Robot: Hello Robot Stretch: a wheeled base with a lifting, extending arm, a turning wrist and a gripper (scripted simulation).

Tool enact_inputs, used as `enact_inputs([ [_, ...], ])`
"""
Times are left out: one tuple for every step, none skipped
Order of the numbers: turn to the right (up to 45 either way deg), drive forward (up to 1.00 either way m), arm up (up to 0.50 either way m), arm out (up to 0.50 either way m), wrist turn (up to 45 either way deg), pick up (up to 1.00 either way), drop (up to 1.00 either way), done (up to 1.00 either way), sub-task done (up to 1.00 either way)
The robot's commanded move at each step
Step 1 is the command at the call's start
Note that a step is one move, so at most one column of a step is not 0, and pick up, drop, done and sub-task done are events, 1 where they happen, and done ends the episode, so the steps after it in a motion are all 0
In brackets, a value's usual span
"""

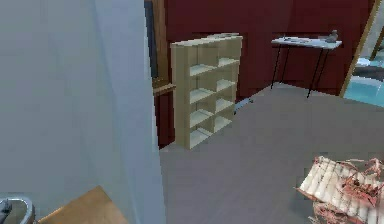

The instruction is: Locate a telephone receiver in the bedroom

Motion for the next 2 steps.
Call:
enact_inputs([
  [18.0,0.0,0.0,0.0,0.0,0.0,0.0,0.0,0.0],
  [0.0,1.0,0.0,0.0,0.0,0.0,0.0,0.0,0.0],
])
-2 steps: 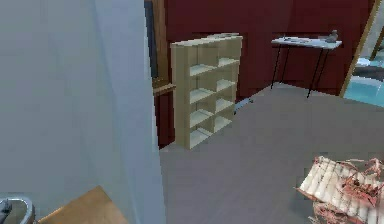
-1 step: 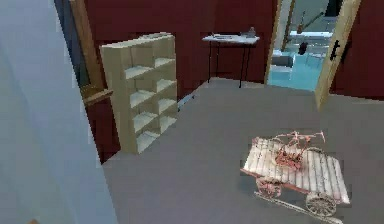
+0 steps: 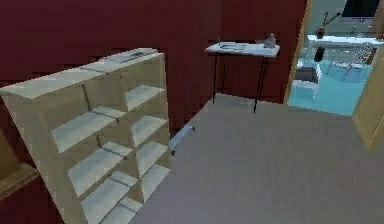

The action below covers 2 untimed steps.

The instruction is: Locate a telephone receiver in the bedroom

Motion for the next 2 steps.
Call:
enact_inputs([
  [12.0,0.0,0.0,0.0,0.0,0.0,0.0,0.0,0.0],
  [0.0,0.1,0.0,0.0,0.0,0.0,0.0,0.0,0.0],
])
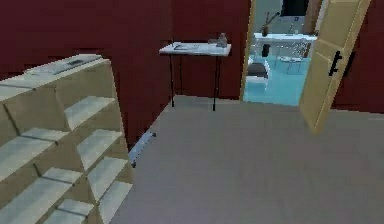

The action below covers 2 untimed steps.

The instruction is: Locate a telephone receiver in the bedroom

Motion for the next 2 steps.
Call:
enact_inputs([
  [-45.0,0.0,0.0,0.0,0.0,0.0,0.0,0.0,0.0],
  [0.0,0.35,0.0,0.0,0.0,0.0,0.0,0.0,0.0],
])
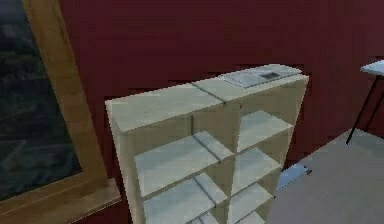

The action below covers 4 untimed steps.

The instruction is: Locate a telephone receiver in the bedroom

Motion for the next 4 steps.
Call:
enact_inputs([
  [45.0,0.0,0.0,0.0,0.0,0.0,0.0,0.0,0.0],
  [36.0,0.0,0.0,0.0,0.0,0.0,0.0,0.0,0.0],
  [0.0,0.85,0.0,0.0,0.0,0.0,0.0,0.0,0.0],
  [-9.0,0.0,0.0,0.0,0.0,0.0,0.0,0.0,0.0],
])
